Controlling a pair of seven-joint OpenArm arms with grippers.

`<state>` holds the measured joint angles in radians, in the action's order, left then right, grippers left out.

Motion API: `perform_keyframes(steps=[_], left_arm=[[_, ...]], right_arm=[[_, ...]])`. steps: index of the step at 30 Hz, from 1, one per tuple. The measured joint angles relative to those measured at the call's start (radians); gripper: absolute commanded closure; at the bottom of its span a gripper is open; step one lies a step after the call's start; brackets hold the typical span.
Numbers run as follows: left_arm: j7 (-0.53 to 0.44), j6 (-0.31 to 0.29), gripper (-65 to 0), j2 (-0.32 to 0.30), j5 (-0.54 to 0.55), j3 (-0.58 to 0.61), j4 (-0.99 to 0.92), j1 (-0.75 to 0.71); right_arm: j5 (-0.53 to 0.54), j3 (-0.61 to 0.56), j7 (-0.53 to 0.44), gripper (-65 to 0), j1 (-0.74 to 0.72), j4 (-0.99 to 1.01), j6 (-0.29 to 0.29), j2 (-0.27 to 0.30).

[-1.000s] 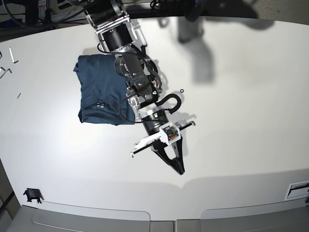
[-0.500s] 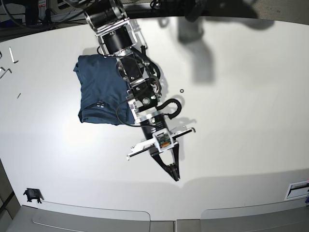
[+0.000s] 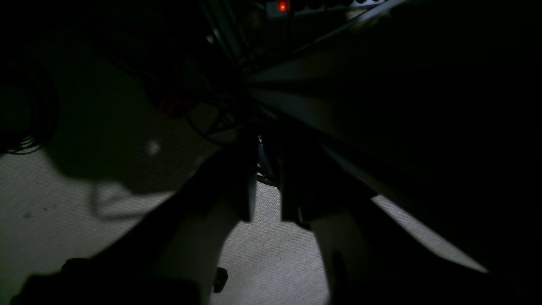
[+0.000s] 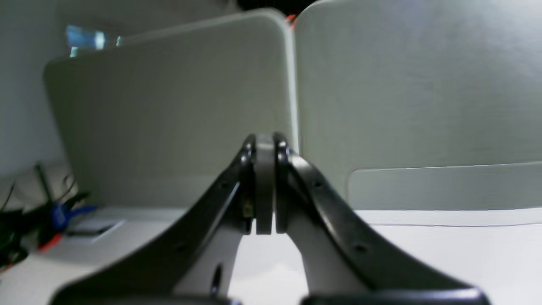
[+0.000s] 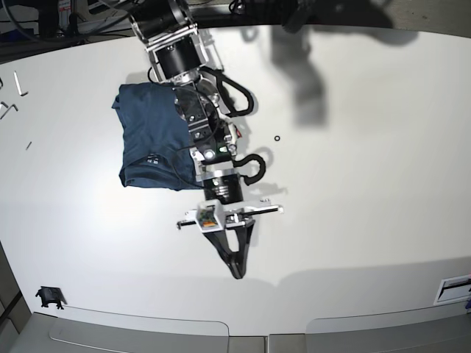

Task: Fold the T-shirt properly
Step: 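Swing the right gripper outward beside the folded shirt, then bring the right gripper back against the shirt's side edge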

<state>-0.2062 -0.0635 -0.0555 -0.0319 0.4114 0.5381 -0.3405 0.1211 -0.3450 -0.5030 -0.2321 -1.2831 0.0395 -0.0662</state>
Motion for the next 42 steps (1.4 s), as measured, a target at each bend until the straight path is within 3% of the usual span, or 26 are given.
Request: perform_keyframes(steps=[5,8,16,18,22,24,37,42], left_arm=[[0.000,0.000,-8.1,0.000,0.000,0.000,0.000,0.000],[0.000,0.000,-8.1,0.000,0.000,0.000,0.000,0.000],[0.000,0.000,-8.1,0.000,0.000,0.000,0.000,0.000],[0.000,0.000,-8.1,0.000,0.000,0.000,0.000,0.000],[-0.001,0.000,-8.1,0.000,0.000,0.000,0.000,0.000],[0.000,0.000,-8.1,0.000,0.000,0.000,0.000,0.000],[0.000,0.000,-8.1,0.000,0.000,0.000,0.000,0.000],[0.000,0.000,-8.1,0.000,0.000,0.000,0.000,0.000]], right_arm=[[0.040,0.026,-0.198,0.0,0.036,0.000,0.006,0.000],[0.037,0.026,-0.260,0.0,0.033,0.000,0.006,0.000],[-0.099,0.026,-0.254,0.0,-0.046,0.000,0.006,0.000],[-0.098,0.026,-0.156,0.0,-0.068,0.000,0.006,0.000],[-0.097,0.026,0.269,0.0,-0.087,-0.001,0.006,0.000],[-0.098,0.026,0.414,0.0,-0.084,0.000,0.006,0.000],[-0.098,0.026,0.416,0.0,-0.058,0.000,0.006,0.000],[-0.098,0.026,0.460,0.0,-0.003,0.000,0.006,0.000]])
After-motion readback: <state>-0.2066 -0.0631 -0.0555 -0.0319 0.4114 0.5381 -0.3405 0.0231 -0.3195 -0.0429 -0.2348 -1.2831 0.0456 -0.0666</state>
